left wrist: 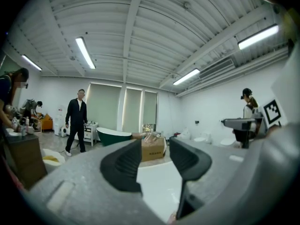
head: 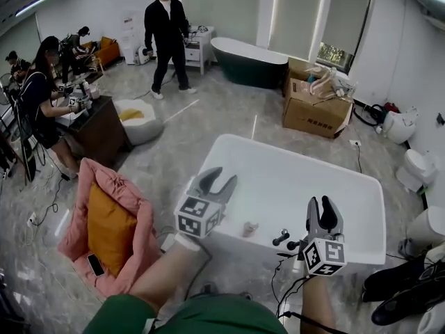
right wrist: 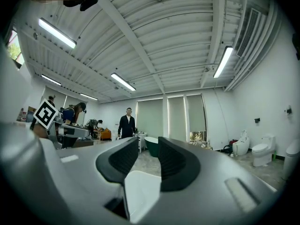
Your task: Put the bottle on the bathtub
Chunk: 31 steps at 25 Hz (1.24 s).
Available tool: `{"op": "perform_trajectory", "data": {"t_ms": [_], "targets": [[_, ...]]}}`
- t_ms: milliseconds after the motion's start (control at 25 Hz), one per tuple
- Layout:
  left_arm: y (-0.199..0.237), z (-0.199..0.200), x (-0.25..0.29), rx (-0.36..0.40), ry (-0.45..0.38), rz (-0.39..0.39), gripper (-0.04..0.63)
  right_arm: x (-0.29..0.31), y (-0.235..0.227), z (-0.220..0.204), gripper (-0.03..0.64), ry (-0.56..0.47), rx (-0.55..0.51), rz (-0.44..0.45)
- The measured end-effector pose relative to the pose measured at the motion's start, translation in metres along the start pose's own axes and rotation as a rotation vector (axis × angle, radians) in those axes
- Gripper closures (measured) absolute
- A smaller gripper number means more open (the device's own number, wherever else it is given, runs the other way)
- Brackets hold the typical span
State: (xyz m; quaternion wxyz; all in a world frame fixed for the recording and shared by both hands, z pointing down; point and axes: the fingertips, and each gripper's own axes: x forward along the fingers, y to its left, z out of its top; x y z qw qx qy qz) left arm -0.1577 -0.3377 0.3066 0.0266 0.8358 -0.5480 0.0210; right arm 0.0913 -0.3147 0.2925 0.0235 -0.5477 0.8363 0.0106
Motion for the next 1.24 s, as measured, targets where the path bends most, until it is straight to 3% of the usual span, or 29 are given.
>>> {"op": "perform_trajectory", "data": {"t_ms": [1240], "targets": [[0.003, -0.02, 0.032, -0.018, 0.029, -0.011, 0.41, 0.024, -0.018, -0.013, 0.502, -0.002, 0.007, 0.003]]}}
